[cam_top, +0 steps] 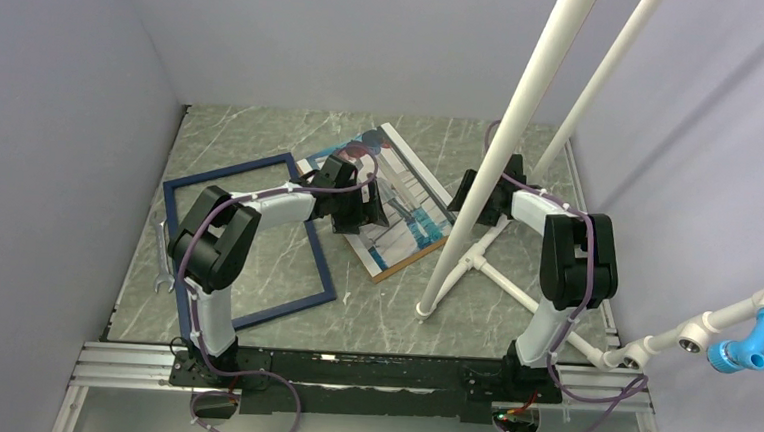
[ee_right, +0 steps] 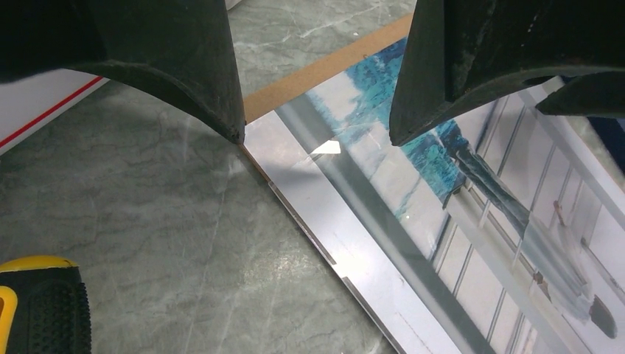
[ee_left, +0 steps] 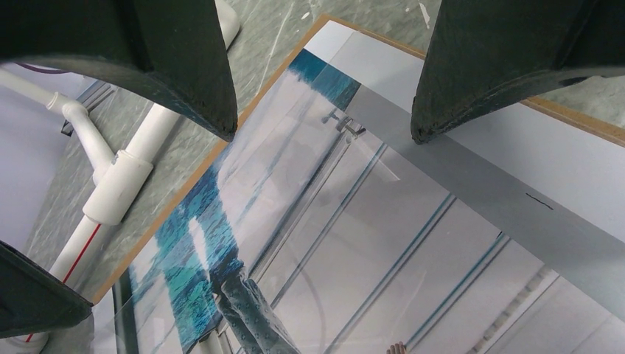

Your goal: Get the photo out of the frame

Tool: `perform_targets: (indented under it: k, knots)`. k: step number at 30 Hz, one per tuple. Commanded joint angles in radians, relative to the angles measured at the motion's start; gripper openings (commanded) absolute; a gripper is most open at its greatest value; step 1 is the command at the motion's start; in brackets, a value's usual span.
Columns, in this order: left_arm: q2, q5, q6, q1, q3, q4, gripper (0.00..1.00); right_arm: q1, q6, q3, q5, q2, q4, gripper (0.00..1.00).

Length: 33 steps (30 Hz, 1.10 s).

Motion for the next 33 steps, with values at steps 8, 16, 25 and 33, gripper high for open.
perform_targets:
  k: [8,16,25,33]
  knots:
    - [0.006,-0.019,0.005,0.001,-0.031,-0.041,0.91,-0.038,0.099,-0.066,-0.159,-0.043,0.105,0.69]
    - [0.007,-0.015,0.004,0.002,-0.031,-0.036,0.91,-0.048,0.071,-0.07,-0.085,-0.02,0.078,0.66]
    - [0.006,-0.016,0.004,0.002,-0.028,-0.037,0.91,-0.047,0.047,-0.06,0.057,-0.015,0.016,0.48]
    - [0.008,-0.019,0.003,0.003,-0.03,-0.035,0.91,-0.026,0.037,-0.047,0.195,-0.013,-0.046,0.46]
